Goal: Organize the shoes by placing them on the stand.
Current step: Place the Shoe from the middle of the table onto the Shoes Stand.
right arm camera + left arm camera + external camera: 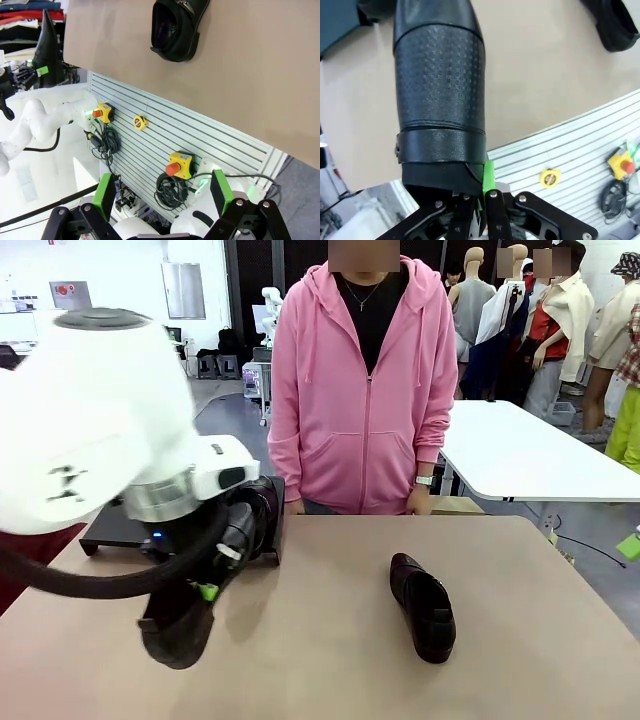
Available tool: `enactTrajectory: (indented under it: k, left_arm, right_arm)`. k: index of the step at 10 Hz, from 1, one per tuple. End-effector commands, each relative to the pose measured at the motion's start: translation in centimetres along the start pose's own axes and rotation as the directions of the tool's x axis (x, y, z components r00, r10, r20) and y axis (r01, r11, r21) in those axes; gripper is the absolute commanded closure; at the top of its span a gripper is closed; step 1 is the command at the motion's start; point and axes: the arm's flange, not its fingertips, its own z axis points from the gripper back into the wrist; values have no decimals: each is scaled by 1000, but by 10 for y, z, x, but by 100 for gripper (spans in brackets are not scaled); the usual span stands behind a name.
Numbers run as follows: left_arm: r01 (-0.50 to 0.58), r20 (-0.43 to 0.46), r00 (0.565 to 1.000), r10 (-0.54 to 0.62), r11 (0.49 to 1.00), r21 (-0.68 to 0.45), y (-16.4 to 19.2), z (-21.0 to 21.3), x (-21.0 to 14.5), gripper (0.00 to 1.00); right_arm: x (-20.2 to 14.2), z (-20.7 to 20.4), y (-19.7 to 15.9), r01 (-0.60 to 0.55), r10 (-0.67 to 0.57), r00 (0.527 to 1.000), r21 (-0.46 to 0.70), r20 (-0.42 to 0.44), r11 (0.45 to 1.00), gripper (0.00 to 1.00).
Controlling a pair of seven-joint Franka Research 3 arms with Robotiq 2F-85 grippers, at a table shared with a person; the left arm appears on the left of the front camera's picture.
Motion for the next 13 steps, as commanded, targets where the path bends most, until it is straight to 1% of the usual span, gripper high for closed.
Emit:
enactTrajectory:
  k: [1, 5, 6, 7, 8, 9, 10, 11, 12, 13]
  left_arm:
    - [-8, -26, 1000, 8, 1000, -5, -17, -6, 10, 100]
    - [-8, -26, 1000, 8, 1000, -5, -17, -6, 10, 100]
    - [11, -39, 999, -11, 1000, 0, -15, -13, 3, 100]
    - [-95, 57, 994, 94, 995, 4, 19, 1, 14, 100]
    - [-184, 140, 973, 181, 983, 4, 66, 15, 24, 100]
    - [-259, 198, 948, 249, 966, 24, 120, 26, 30, 100]
    - [-352, 241, 917, 316, 928, 121, 171, 28, 31, 100]
    - [-327, 257, 925, 279, 930, 169, 207, 29, 25, 100]
    - [-309, 263, 933, 246, 922, 232, 235, 28, 17, 100]
    - [-284, 232, 945, 230, 930, 233, 255, 29, 11, 100]
  right_arm:
    - [-1, 5, 1, 15, -15, 1000, -5, -10, 1000, 0]
    - [-1, 5, 1, 15, -15, 1000, -5, -10, 1000, 0]
    - [-1, 5, 1, 15, -15, 1000, -5, -10, 1000, 0]
    - [-1, 5, 1, 15, -15, 1000, -5, -10, 1000, 0]
    - [-1, 5, 1, 15, -15, 1000, -5, -10, 1000, 0]
    - [-1, 5, 1, 15, -15, 1000, -5, -10, 1000, 0]
    - [-1, 5, 1, 15, -15, 1000, -5, -10, 1000, 0]
    - [-1, 5, 1, 15, -15, 1000, -5, -10, 1000, 0]
    - [-1, 5, 1, 15, -15, 1000, -5, -10, 1000, 0]
    - [-1, 5, 1, 15, -15, 1000, -5, -10, 1000, 0]
